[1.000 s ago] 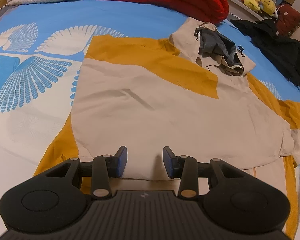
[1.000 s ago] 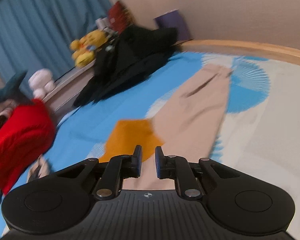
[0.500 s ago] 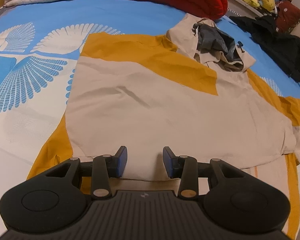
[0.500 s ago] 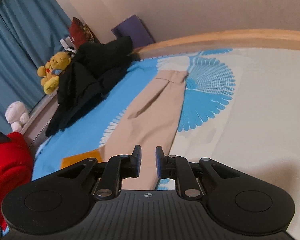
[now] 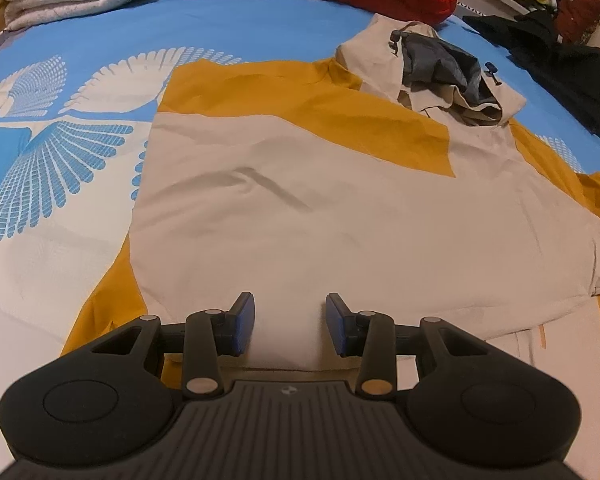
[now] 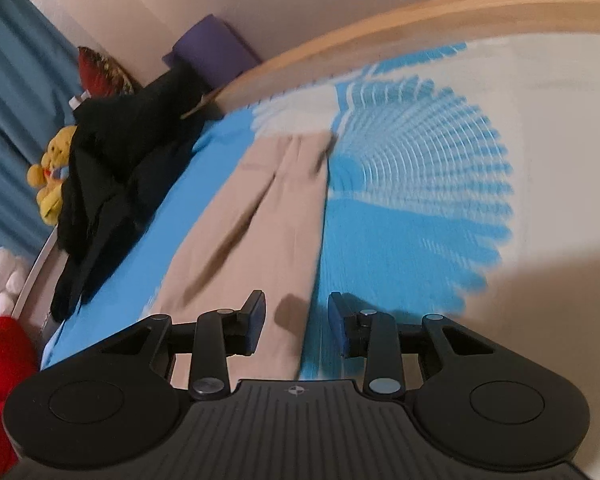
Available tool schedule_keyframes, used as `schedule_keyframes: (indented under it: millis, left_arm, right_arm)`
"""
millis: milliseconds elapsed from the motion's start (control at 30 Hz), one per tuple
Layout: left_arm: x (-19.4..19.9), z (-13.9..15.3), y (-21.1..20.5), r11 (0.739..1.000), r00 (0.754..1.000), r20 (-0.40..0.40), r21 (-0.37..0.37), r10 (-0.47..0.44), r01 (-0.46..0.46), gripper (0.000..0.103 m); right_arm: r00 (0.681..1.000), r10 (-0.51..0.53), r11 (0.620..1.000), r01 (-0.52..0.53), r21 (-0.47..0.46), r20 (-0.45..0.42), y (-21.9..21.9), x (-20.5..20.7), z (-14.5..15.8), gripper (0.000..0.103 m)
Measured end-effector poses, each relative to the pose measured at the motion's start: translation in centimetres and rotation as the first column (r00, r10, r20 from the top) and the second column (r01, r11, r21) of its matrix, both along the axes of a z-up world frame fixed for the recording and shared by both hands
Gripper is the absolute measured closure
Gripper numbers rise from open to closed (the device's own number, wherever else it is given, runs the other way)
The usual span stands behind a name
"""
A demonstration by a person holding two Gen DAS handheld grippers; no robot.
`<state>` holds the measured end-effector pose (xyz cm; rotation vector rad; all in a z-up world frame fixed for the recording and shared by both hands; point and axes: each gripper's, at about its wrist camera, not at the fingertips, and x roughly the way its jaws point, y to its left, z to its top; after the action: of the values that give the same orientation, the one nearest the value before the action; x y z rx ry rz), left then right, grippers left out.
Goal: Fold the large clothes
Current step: 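Close the right gripper on the cuff of that sleeve, then fold the held sleeve across the jacket body and open the right gripper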
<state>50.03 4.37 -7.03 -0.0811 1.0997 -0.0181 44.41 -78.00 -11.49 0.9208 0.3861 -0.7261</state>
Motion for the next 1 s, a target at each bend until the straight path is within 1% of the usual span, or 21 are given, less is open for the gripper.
schedule_keyframes:
  millis: [100,167,200,233,267,300,400,467,533,600,667,733,800,833,867,900,933,967,1000]
  left_arm:
    - [0.1,-0.1,-0.1,1.0,1.0,0.004,0.008,0.0,0.0,0.06]
    - [0.1,-0.1,-0.1,1.0,1.0,0.003,0.012,-0.002,0.002,0.06]
    - [0.2,-0.2,-0.2,1.0,1.0,0.002,0.014,-0.003,0.003,0.06]
    - [0.2,-0.1,-0.2,1.0,1.0,0.002,0.014,-0.003,0.003,0.06]
    - [0.1,-0.1,-0.2,1.0,1.0,0.003,0.011,-0.002,0.002,0.06]
    - [0.1,0.1,-0.1,1.0,1.0,0.004,0.005,-0.001,0.001,0.06]
    - [0.1,0.8,0.2,1.0,1.0,0.015,-0.02,0.009,-0.009,0.06]
    - [0.0,1.5,0.5,0.999,0.999,0.025,-0.039,0.02,-0.019,0.06]
    - [-0.1,2.3,1.1,0.998,0.999,0.036,-0.062,0.034,-0.031,0.06]
    - [-0.3,3.1,1.9,0.995,0.998,0.048,-0.085,0.048,-0.044,0.06]
    - [-0.5,4.0,3.0,0.992,0.996,0.06,-0.106,0.069,-0.063,0.06]
    - [-0.6,4.8,4.3,0.987,0.992,0.071,-0.128,0.101,-0.091,0.06]
    - [-0.8,5.6,5.7,0.98,0.987,0.076,-0.153,0.139,-0.126,0.06]
    - [-0.8,6.0,6.7,0.975,0.984,0.079,-0.17,0.16,-0.145,0.06]
    - [-0.9,6.3,7.4,0.97,0.981,0.083,-0.182,0.177,-0.16,0.06]
    - [-0.9,6.7,8.4,0.964,0.976,0.087,-0.195,0.199,-0.179,0.06]
    - [-0.9,7.0,9.3,0.959,0.972,0.089,-0.205,0.218,-0.196,0.06]
    - [-0.9,7.2,10.1,0.953,0.967,0.09,-0.214,0.238,-0.215,0.06]
    - [-0.9,7.5,11.0,0.946,0.961,0.09,-0.224,0.26,-0.235,0.06]
  right_arm:
    - [1.0,-0.015,1.0,0.015,-0.026,-0.011,-1.5,1.5,0.0,0.067]
    - [0.999,-0.019,0.999,0.017,-0.049,-0.034,-2.0,2.6,0.1,0.067]
    - [0.999,-0.017,0.998,0.014,-0.057,-0.049,-2.3,3.2,0.2,0.069]
    - [0.998,-0.016,0.998,0.011,-0.066,-0.066,-2.4,3.8,0.5,0.085]
    - [0.997,-0.015,0.997,0.009,-0.071,-0.075,-2.5,4.2,0.7,0.094]
    - [0.997,-0.017,0.997,0.011,-0.077,-0.078,-2.5,4.4,1.1,0.096]
    - [0.997,-0.04,0.989,0.029,-0.147,-0.071,-1.2,4.8,3.1,0.099]
    - [0.997,-0.045,0.981,0.034,-0.191,-0.056,0.3,4.9,5.1,0.1]
    - [0.999,-0.033,0.973,0.026,-0.229,-0.024,2.1,4.7,7.3,0.101]
    - [0.999,0.006,0.948,-0.019,-0.318,-0.042,4.9,5.0,10.1,0.101]
    - [0.996,0.068,0.901,-0.089,-0.425,-0.064,8.7,5.3,13.3,0.101]
    - [0.985,0.151,0.84,-0.17,-0.516,-0.079,13.4,5.6,16.3,0.101]
    - [0.962,0.256,0.752,-0.262,-0.605,-0.098,19.6,5.8,19.0,0.101]
    - [0.943,0.316,0.697,-0.308,-0.648,-0.109,23.0,5.6,20.1,0.101]
    - [0.912,0.39,0.632,-0.366,-0.683,-0.128,26.9,5.5,20.8,0.101]
    - [0.873,0.463,0.566,-0.424,-0.707,-0.152,30.7,5.3,21.2,0.101]
    - [0.827,0.536,0.503,-0.475,-0.722,-0.17,34.5,4.9,21.3,0.101]
    - [0.769,0.614,0.446,-0.524,-0.726,-0.178,38.4,4.3,21.3,0.1]
    - [0.701,0.689,0.4,-0.58,-0.71,-0.184,41.9,3.7,21.1,0.1]
